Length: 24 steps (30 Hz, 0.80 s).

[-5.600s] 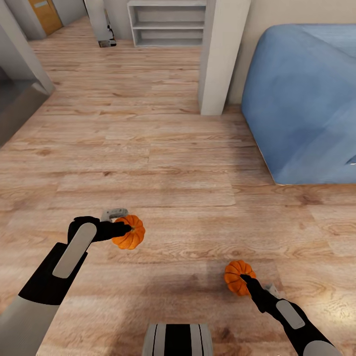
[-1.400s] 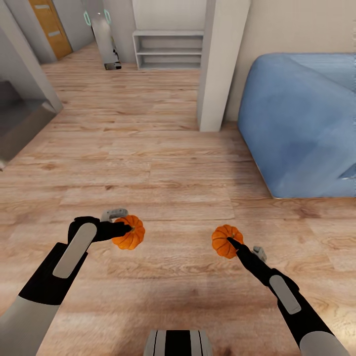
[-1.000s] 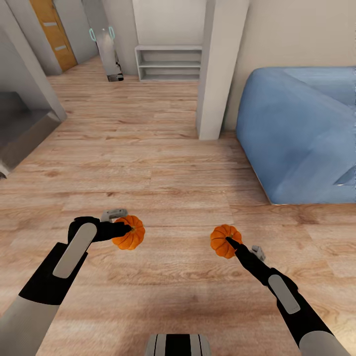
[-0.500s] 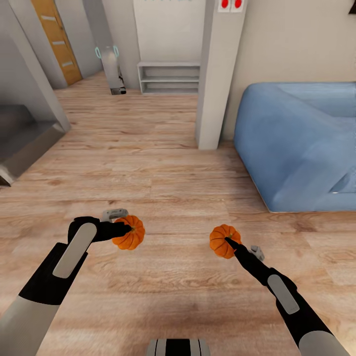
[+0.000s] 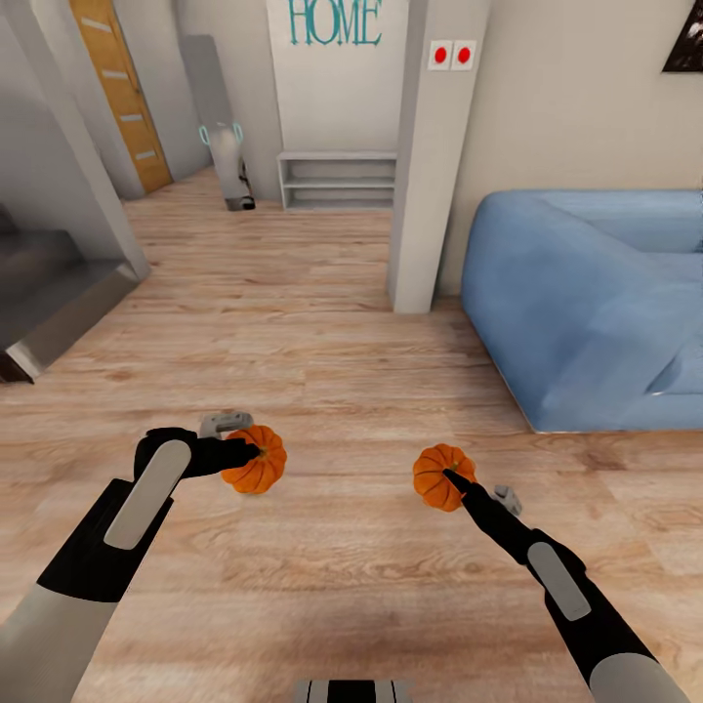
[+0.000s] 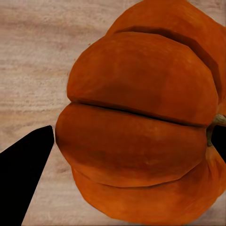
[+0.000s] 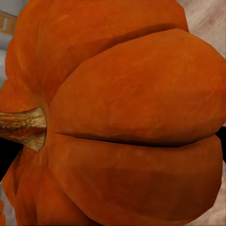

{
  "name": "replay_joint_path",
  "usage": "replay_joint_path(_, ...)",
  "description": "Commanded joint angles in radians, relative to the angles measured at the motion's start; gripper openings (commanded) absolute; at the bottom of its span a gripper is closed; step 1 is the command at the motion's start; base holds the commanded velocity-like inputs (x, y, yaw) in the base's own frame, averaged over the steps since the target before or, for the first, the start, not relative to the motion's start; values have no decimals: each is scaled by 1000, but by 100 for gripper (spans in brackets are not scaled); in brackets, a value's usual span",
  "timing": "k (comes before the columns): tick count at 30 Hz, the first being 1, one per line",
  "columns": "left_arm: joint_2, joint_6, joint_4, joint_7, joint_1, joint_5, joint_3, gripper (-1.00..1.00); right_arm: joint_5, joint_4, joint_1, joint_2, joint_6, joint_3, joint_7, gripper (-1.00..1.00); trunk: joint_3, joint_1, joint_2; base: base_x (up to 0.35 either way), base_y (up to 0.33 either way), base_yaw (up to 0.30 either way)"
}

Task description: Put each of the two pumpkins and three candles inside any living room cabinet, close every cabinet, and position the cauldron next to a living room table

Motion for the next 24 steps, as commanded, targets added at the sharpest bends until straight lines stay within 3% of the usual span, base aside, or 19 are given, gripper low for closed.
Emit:
replay_joint_path(1,1,2,-1,11,-1,8,-2,-100,-14,0,0,0,10,-1,-1,-100,3,-1,0,-92,246,0)
replay_joint_path(24,1,2,-1,15,-1,7,-3,-100,-13,0,0,4,9,38,-8,-100,85,-11,5,-143,268,0)
